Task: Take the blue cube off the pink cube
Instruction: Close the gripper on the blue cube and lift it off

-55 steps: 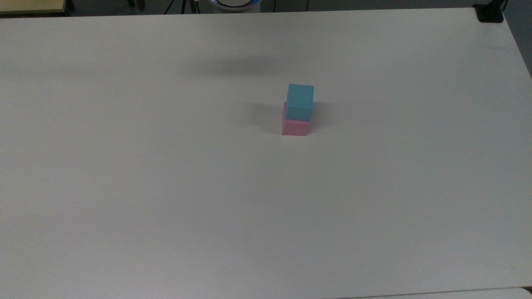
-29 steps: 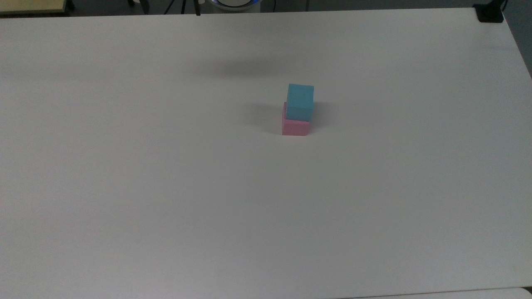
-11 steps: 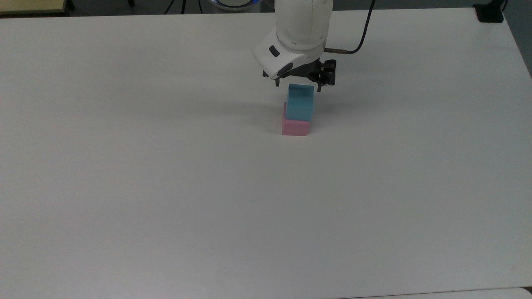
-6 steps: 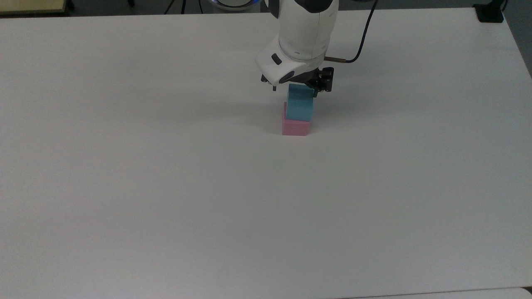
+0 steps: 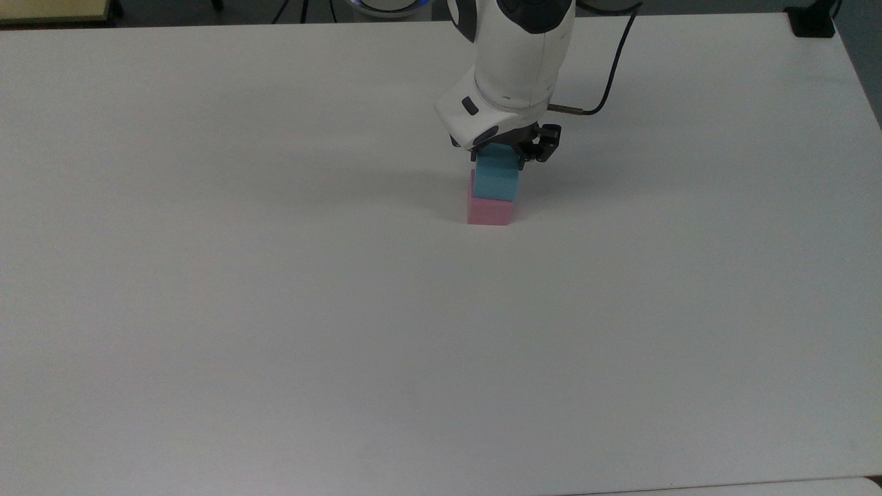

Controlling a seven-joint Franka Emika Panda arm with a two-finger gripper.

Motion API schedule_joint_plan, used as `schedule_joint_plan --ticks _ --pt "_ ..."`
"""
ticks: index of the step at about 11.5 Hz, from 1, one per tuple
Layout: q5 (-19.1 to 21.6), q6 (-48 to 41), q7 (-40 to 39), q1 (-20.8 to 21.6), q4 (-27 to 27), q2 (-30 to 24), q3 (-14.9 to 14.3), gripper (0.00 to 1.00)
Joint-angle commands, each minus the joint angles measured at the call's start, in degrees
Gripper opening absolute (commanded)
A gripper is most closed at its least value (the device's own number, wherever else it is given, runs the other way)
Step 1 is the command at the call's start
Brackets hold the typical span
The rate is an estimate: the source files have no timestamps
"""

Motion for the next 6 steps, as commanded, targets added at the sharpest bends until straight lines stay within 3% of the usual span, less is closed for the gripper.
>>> schedule_joint_plan --ticks 1,3,6 --pt "-1.4 -3.5 -2.0 -0.9 0.6 -2.2 0.7 0.46" --pt "-1.5 -11.2 -9.1 -2.7 -0.1 -7.3 0.6 0.46" --pt "-3.8 -12.7 -21.4 -9.4 -2.4 -10.1 0.6 0.46"
